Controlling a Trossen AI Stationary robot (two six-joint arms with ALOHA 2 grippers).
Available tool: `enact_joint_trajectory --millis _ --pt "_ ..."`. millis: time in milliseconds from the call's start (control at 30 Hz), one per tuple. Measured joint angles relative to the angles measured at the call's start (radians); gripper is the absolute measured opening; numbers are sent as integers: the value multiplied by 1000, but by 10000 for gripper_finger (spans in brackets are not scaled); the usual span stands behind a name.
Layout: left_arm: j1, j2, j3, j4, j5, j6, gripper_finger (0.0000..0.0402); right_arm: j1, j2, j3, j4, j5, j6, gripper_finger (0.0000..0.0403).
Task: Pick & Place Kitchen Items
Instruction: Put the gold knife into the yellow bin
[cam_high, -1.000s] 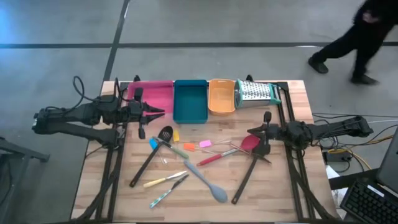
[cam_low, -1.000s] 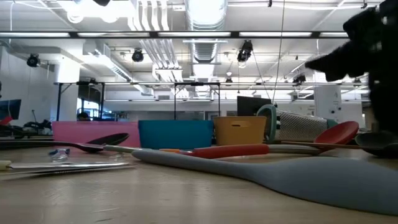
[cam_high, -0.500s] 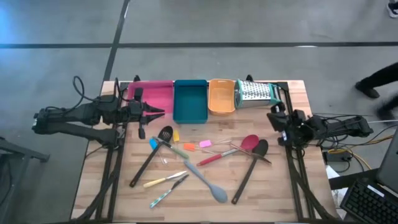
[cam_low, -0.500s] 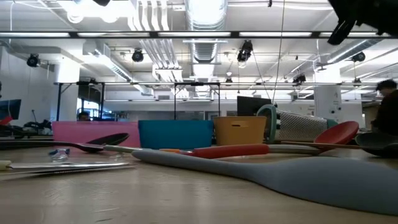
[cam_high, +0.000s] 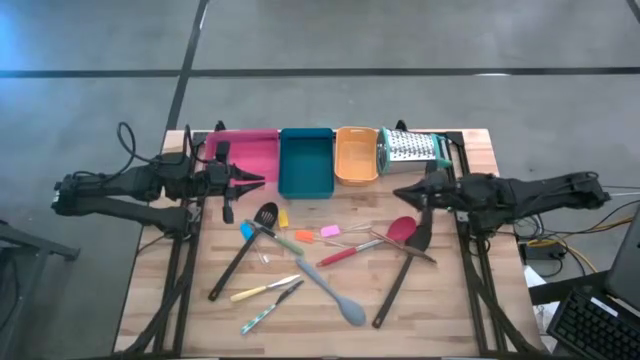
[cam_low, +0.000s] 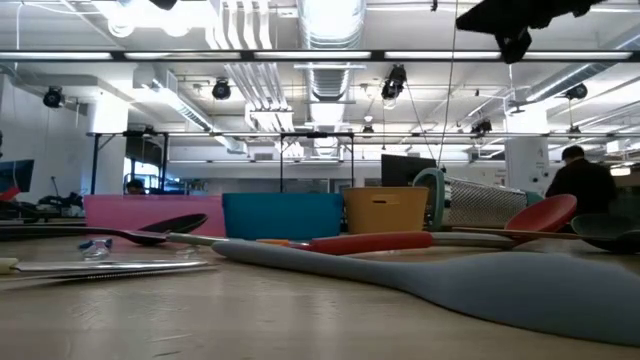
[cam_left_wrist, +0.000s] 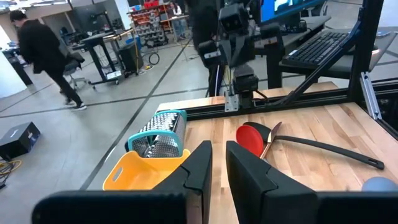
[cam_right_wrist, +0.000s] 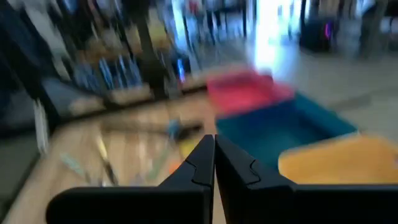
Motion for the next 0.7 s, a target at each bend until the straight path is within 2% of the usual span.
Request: enact_joint_trajectory --millis 233,467,600,700 --pt "0 0 0 0 0 0 53 112 262 230 -354 26 181 8" --pt "0 0 0 0 0 0 53 264 473 379 -845 53 614 8" --pt "0 0 0 0 0 0 53 325 562 419 -952 52 767 8" --pt "0 0 0 0 0 0 53 345 620 441 -968 52 795 8"
